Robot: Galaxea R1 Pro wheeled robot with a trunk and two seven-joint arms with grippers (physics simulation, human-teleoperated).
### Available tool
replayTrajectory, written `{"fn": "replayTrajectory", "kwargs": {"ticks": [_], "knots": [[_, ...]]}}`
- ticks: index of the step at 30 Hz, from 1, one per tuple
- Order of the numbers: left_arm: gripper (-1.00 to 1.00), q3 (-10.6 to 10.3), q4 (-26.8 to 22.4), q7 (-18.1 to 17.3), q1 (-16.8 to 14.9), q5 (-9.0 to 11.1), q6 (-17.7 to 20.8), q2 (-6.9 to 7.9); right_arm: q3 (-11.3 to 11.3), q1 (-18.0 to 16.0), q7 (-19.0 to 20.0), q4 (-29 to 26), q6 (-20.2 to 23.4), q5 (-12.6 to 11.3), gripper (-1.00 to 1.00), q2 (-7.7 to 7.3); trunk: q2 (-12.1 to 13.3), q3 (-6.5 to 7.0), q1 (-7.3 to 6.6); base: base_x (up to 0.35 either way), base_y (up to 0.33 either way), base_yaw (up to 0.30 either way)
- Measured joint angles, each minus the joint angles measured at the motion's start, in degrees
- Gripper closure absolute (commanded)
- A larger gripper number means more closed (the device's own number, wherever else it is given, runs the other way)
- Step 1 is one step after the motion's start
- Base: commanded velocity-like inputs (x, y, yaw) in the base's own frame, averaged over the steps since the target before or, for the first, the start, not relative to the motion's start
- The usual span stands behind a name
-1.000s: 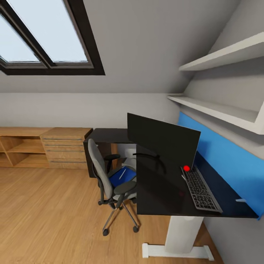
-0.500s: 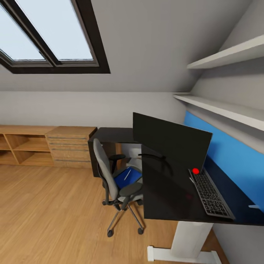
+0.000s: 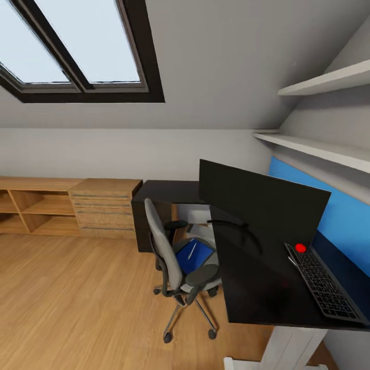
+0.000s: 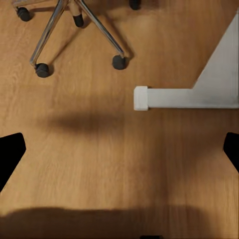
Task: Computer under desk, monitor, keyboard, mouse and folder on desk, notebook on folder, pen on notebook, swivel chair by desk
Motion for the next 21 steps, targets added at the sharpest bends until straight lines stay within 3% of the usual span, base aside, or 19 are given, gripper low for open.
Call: {"fn": "replayTrajectory", "kwargs": {"ticks": [4,13,21], "knots": [[-1.00,0.1,0.1,0.0,0.0,0.0,0.0,0.04,0.1,0.0,-0.2,0.1,-0.1,0.1,-1.00,0.48,0.0,0.00,0.01,0.092,0.315,-0.075],[-1.00,0.1,0.1,0.0,0.0,0.0,-0.1,0.04,0.3,0.0,-0.2,0.2,0.0,0.3,-1.00,0.80,0.0,-0.12,0.02,0.011,0.327,-0.226],[-1.00,0.0,0.1,0.0,0.0,0.0,0.0,0.04,0.5,0.0,-0.1,0.3,0.0,0.4,-1.00,1.02,0.0,-0.24,0.01,0.000,0.342,-0.031]]}}
